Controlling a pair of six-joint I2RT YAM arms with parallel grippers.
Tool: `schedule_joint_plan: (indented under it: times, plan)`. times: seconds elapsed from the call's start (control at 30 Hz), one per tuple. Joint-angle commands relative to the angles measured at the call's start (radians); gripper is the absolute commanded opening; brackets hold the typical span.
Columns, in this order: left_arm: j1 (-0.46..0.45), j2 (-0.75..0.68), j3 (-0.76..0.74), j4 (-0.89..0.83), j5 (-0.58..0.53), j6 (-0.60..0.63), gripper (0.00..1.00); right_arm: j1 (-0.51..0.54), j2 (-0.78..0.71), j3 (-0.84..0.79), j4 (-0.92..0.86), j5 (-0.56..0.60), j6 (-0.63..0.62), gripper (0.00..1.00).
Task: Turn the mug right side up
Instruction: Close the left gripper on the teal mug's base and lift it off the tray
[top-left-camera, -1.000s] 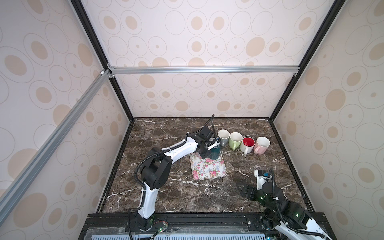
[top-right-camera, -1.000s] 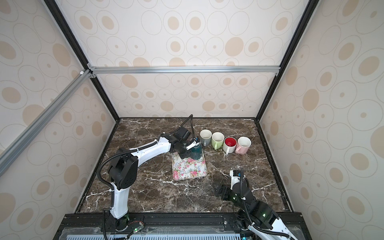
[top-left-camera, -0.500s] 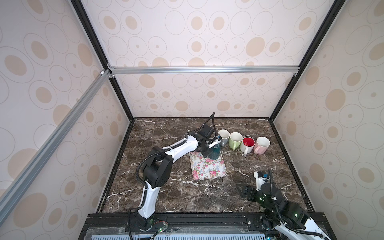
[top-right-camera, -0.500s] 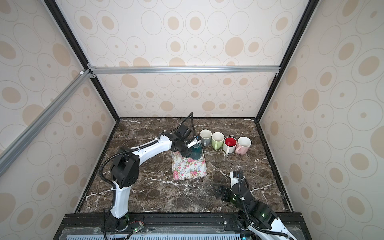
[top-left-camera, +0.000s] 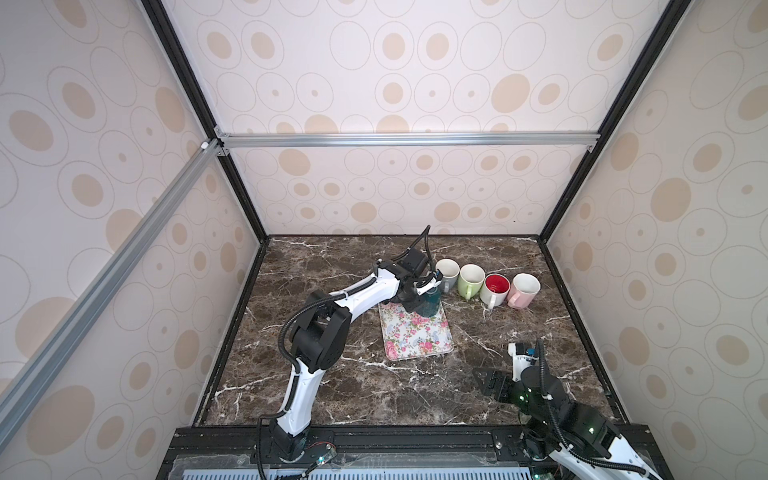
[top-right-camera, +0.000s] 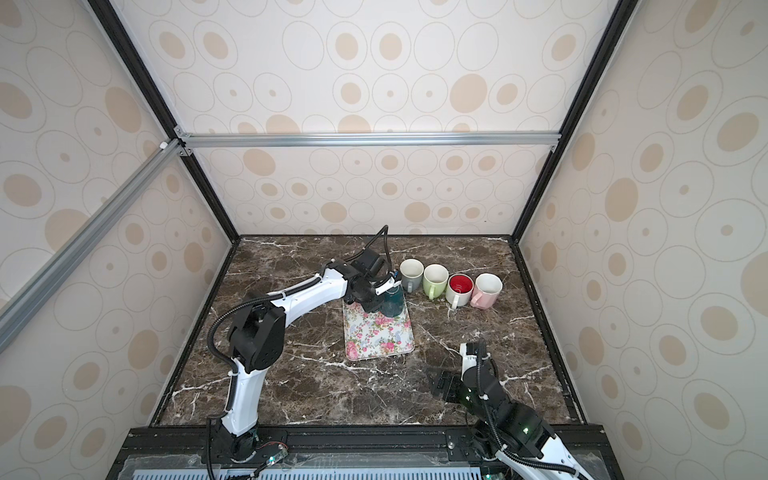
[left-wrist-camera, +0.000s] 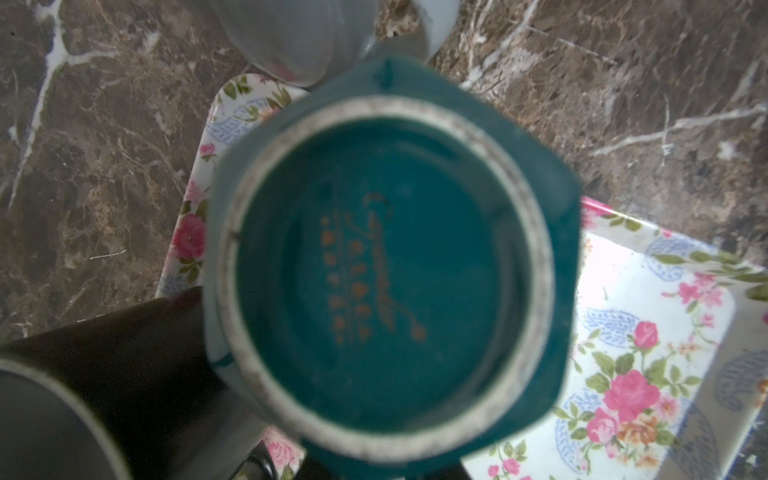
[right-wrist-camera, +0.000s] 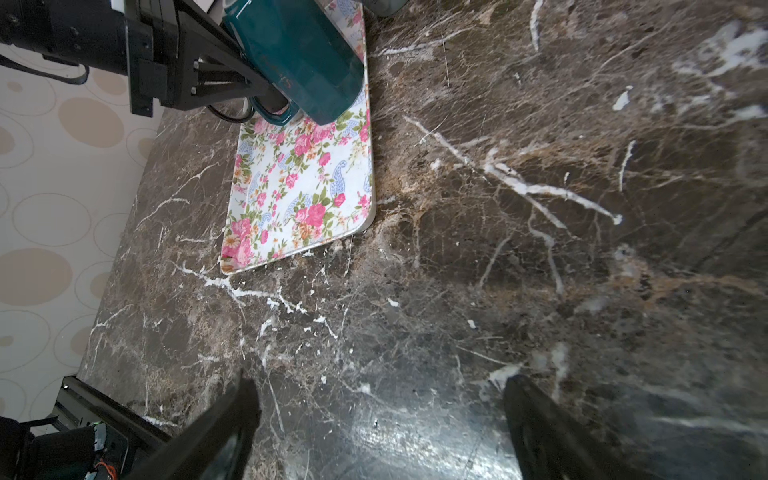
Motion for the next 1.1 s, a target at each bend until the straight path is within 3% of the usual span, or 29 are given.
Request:
schedule_joint_plan:
  times: [0.0,0.27,0.47,0.57,1.07]
  plan:
    - [-0.003,0.024,0.057,-0.005,0.009,0.006,0.17,0.007,-0.01,-0.011,-0.004,0.02,0.006,0.95]
    - [-0.024,0.045,0.081,-0.018,-0.021,-0.014,0.11,0.008,-0.008,-0.008,-0.013,0.028,0.006,0.95]
    - [-0.044,0.044,0.047,-0.019,-0.037,-0.041,0.0,0.008,-0.01,-0.01,-0.012,0.029,0.012,0.95]
    - [-0.053,0.028,0.015,0.0,-0.028,-0.073,0.0,0.008,-0.008,-0.012,-0.013,0.028,0.014,0.95]
    - [-0.059,-0.272,-0.3,0.312,0.153,-0.296,0.0,0.007,-0.004,0.011,0.021,-0.017,0.02,0.95]
